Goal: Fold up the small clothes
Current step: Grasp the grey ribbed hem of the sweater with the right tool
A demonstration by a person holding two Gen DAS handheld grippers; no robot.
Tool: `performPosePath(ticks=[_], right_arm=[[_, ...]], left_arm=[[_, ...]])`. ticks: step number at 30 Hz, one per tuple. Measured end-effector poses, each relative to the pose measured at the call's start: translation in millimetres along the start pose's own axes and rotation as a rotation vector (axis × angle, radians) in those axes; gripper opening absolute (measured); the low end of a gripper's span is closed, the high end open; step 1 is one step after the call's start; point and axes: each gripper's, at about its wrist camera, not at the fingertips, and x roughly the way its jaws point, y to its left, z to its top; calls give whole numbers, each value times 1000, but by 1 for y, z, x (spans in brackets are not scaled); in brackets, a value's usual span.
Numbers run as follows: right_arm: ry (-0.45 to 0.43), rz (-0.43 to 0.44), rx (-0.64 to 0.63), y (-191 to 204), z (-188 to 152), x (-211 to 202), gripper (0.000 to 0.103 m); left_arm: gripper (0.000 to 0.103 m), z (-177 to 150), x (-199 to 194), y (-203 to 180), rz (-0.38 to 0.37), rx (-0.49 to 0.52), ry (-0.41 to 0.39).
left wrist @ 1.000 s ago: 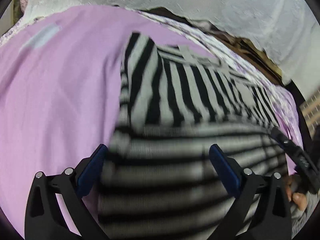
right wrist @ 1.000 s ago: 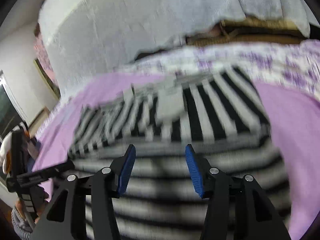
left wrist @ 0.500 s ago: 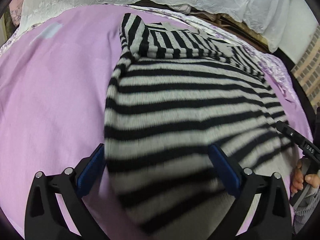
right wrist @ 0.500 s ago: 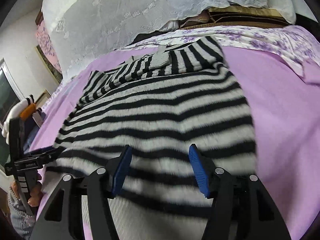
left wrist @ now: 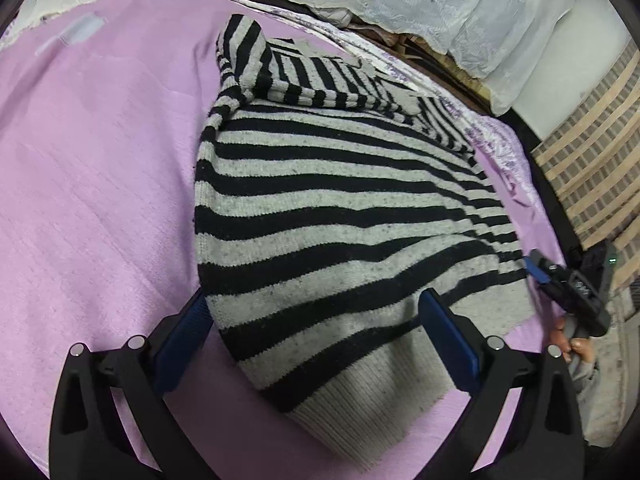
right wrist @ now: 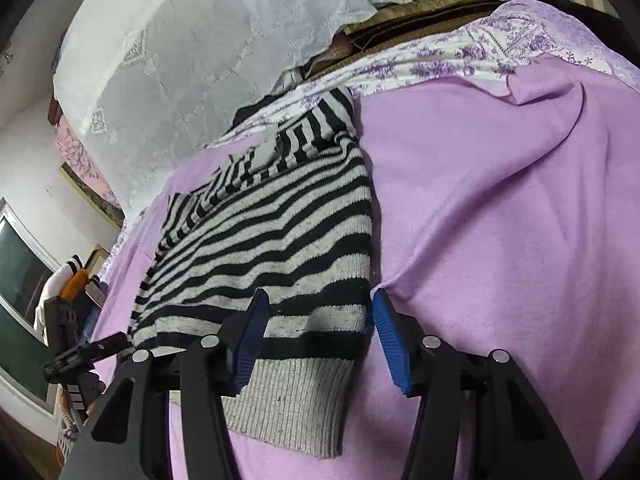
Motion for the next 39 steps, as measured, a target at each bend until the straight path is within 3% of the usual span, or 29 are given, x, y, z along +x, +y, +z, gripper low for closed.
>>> performPosePath(ticks=[10,17,23,25,28,30,32,34,36,39], right_arm=[[69,-22,-21,2,19,32,56],[58,47,6,-6,10,21,54],[63,54,-12,-2,6,21,53],[68,65,-20,0,6,22,44],[84,97,-30,3,3,23,30],[92,113,-50,7,0,24,26],[97,122,-67,12,-2,24,26],[108,120,-55,10,-1,27,26],[111,129,-23,5,0,29,25],[67,123,14,-1,1,22,41]], left_arm=[[98,5,9,-2,-43,-15,26],[98,-2,-4,15,-154,-89,10],[98,2,6,5,-113,-50,19],[97,4,8,4,-96,-47,14],[85,4,6,4,-76,-51,-1],[70,1,3,7,-66,-61,-11],[66,0,2,10,-72,-73,-13],[67,1,4,11,-79,-75,-4],[77,3,8,9,-84,-71,4],[85,0,9,-2,-65,-30,8]])
